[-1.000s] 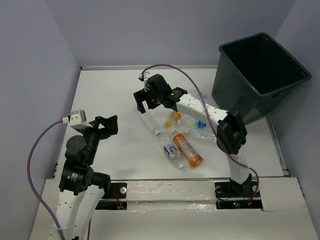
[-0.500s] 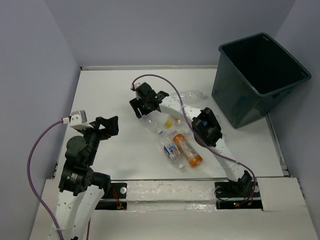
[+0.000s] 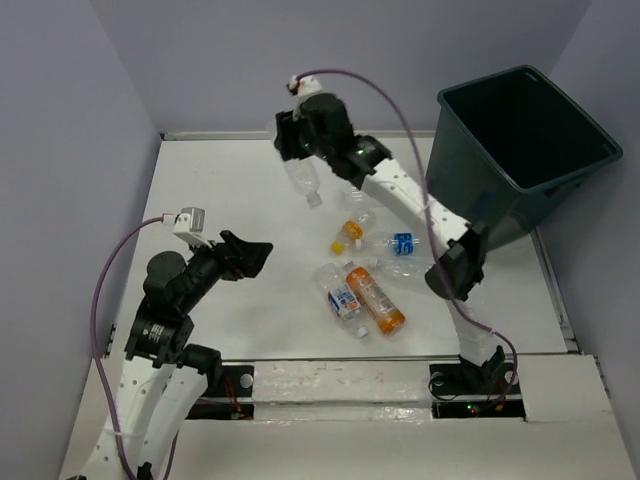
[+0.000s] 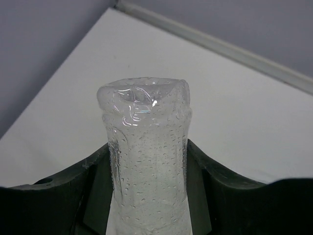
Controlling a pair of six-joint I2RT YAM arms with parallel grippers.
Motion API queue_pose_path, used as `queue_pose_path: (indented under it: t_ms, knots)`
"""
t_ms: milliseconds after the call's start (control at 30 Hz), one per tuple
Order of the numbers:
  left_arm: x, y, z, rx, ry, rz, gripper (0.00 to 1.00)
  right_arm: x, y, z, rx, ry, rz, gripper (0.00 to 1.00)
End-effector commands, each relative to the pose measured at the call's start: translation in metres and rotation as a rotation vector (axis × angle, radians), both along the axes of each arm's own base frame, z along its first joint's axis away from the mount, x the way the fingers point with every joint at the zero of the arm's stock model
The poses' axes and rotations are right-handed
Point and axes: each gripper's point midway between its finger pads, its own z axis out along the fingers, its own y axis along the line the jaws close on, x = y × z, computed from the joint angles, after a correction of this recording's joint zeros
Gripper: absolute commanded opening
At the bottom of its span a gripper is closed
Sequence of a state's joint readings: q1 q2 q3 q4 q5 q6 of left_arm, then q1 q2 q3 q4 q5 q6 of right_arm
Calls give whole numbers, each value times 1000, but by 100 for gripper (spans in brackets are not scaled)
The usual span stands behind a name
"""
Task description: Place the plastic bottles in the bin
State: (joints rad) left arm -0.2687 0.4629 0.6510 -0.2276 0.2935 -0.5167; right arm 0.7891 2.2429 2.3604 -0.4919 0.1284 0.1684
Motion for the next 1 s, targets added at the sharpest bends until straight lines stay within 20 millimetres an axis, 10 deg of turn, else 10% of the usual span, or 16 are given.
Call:
queue_pose_path:
  t_ms: [0, 267, 467, 533, 633, 733, 967]
  knots:
    - [-12, -33, -17, -115, 73, -183, 99, 8, -163, 220, 211, -392, -295, 39]
    - [-8, -69, -68, -158, 226, -280, 99, -8, -396, 319, 156, -701, -771, 38]
    - [-11, -112, -84, -100, 294, -263, 99, 5, -532, 283, 79, -688, -1074, 39]
    - [-12, -127, -98, -44, 325, -254, 99, 6, -551, 273, 136, -667, -1091, 59]
    - [-11, -140, -120, 36, 358, -224, 99, 15, -551, 252, 103, -610, -1080, 97]
    - [-5, -150, -138, 94, 377, -185, 99, 9, -526, 249, 177, -557, -965, 100]
    - [8, -180, -159, 171, 413, -180, 99, -38, -367, 209, 194, -460, -575, 100]
